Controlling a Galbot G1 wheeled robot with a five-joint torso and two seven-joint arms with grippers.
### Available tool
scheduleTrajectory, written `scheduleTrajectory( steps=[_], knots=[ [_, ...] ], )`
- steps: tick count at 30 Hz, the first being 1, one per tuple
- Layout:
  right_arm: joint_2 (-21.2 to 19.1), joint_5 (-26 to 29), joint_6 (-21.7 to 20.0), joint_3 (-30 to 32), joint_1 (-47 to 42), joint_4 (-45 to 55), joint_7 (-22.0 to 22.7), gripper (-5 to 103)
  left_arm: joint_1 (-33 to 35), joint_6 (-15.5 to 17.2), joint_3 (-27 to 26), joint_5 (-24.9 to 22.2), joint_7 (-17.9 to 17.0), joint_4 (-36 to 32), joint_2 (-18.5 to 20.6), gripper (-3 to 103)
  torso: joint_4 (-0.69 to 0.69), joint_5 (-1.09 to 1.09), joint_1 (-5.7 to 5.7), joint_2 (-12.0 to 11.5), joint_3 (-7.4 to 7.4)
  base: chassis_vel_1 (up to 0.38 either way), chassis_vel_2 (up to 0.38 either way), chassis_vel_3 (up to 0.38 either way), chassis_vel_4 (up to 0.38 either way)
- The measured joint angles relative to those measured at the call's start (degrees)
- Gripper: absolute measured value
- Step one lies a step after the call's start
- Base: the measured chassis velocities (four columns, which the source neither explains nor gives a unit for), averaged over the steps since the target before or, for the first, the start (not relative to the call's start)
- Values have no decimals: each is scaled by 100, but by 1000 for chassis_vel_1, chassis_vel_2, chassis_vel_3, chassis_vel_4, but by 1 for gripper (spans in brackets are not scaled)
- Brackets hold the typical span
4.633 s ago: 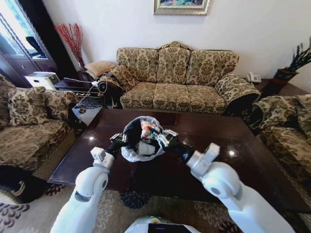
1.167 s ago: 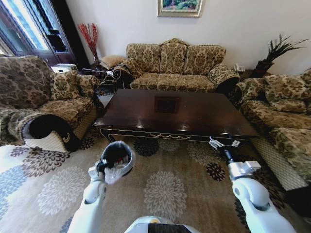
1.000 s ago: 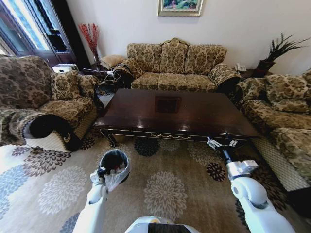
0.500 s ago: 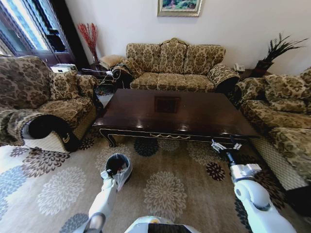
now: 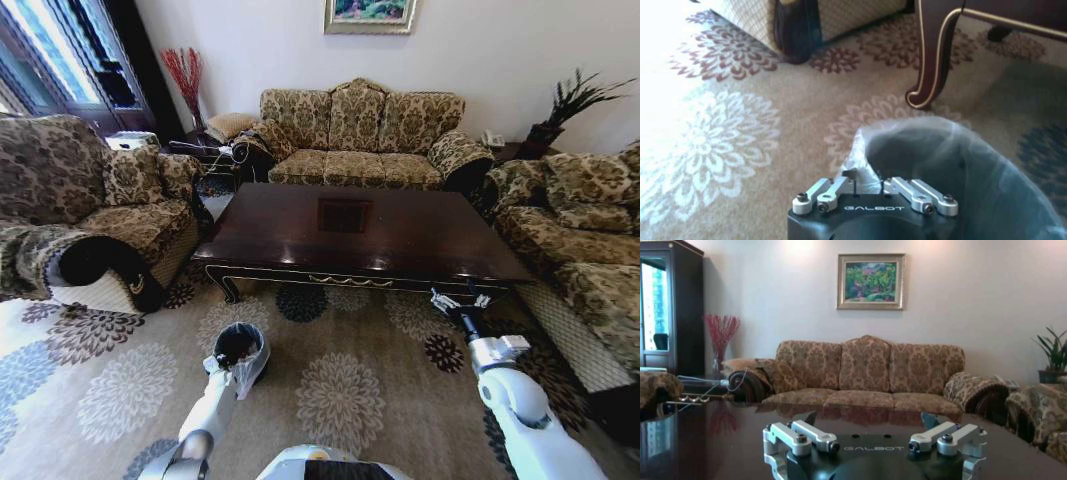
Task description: Move to the front of the table and place the trash on the table into the trash bin.
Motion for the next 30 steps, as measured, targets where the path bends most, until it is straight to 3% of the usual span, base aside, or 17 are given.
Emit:
scheduleTrajectory(
  steps=[2, 7, 10, 12, 14, 15, 18, 21, 27, 29, 30],
  knots=[
    [-2, 0, -1, 5, 8, 12, 0, 100, 60, 43, -15, -22, 54, -104, 1, 24, 0, 0, 0, 0, 0, 0, 0, 0, 0],
    [9, -1, -25, 18, 23, 128, -1, 100, 306, 245, -73, -169, 99, -597, -4, 46, 0, -1, 0, 0, 0, 0, 0, 0, 0],
    [22, -4, -67, 53, 1, 268, -1, 100, 615, 393, -108, -248, 73, -1225, 10, 62, -1, 0, 0, 0, 0, 0, 0, 0, 0],
    [23, -4, -80, 64, -5, 296, -1, 100, 698, 417, -122, -251, 73, -1359, 19, 62, -1, 0, 0, 0, 0, 0, 0, 0, 0],
    [27, -2, -137, 111, -20, 414, 3, 100, 1063, 606, -179, -235, 111, -1884, 51, 74, -1, 0, 0, 0, 0, 0, 0, 0, 0],
    [27, -2, -137, 111, -20, 414, 3, 100, 1063, 606, -179, -235, 111, -1884, 51, 74, -1, 0, 0, 0, 0, 0, 0, 0, 0],
    [49, -2, -241, 139, -20, 605, 16, 100, 1400, 809, -548, 359, 300, -2423, -44, 89, 1, -1, 0, 0, 1, 0, 0, 0, 0],
    [87, -11, -264, 153, -31, 714, 22, 100, 1539, 808, -756, 556, 392, -2787, -81, 98, 0, -2, 0, 0, 1, 0, 0, 0, 0],
    [143, -18, -271, 172, -105, 828, 19, 100, 1813, 721, -904, 625, 402, -3653, -87, 100, -1, -1, 1, 0, 1, 0, 0, 0, 0],
    [187, -104, -374, 136, -234, 911, -46, 100, 2301, 897, -944, 589, 594, -5093, -177, 100, 0, -1, 1, 0, 1, 0, 0, 0, 0],
    [187, -104, -374, 136, -234, 911, -46, 100, 2301, 897, -944, 589, 594, -5093, -177, 100, 0, -1, 1, 0, 1, 0, 0, 0, 0]
  ],
)
